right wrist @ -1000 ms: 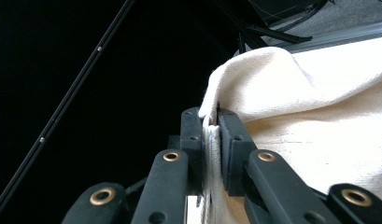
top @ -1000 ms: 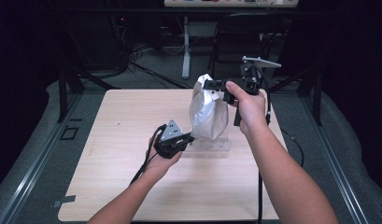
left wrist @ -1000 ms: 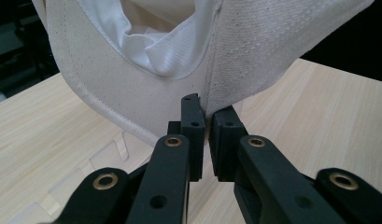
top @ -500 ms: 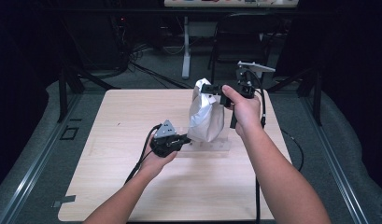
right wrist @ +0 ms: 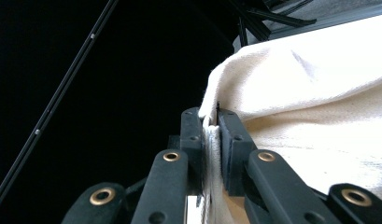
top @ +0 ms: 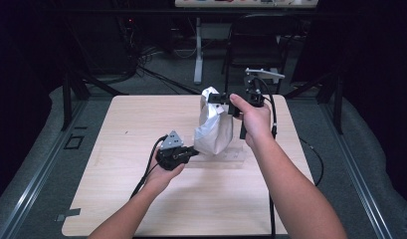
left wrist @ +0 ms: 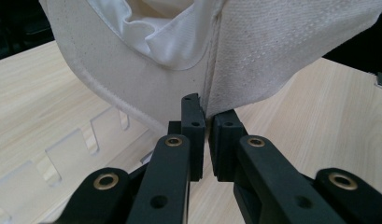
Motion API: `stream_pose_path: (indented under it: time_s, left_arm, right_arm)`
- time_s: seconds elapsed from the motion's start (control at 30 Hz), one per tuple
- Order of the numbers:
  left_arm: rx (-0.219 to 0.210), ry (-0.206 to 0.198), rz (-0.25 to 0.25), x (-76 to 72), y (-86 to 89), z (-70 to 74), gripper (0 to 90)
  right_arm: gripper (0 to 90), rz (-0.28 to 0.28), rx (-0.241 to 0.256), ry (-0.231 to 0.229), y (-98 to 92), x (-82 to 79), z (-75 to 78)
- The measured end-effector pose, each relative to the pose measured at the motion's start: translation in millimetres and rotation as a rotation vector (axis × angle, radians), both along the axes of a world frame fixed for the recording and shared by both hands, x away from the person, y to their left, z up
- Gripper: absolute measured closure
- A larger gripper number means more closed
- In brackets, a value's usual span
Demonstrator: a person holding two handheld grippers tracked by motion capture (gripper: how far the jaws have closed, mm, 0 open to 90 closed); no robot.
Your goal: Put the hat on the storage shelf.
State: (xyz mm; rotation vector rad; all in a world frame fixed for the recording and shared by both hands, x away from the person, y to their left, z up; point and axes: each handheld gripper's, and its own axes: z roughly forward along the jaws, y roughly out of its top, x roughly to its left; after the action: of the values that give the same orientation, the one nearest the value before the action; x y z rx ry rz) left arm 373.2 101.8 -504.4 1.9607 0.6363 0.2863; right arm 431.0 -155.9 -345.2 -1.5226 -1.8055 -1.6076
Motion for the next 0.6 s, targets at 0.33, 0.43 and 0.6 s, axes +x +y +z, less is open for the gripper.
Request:
stream_pose_path:
  time_s: [0.33, 0.43, 0.6]
  left_arm:
    - [0.045, 0.032, 0.047, -2.9, -0.4, -4.4, 85.8]
    - [0.046, 0.056, 0.062, -3.3, 1.3, -5.9, 85.8]
    - [0.050, 0.068, 0.079, -5.3, 5.1, -11.6, 85.7]
  right_arm:
    - [82.0, 0.012, -0.027, 0.017, -0.2, 1.0, -8.5]
    - [82.0, 0.012, -0.030, 0.022, 0.5, 1.0, -12.1]
    - [82.0, 0.028, -0.040, 0.031, 4.7, 1.0, -16.2]
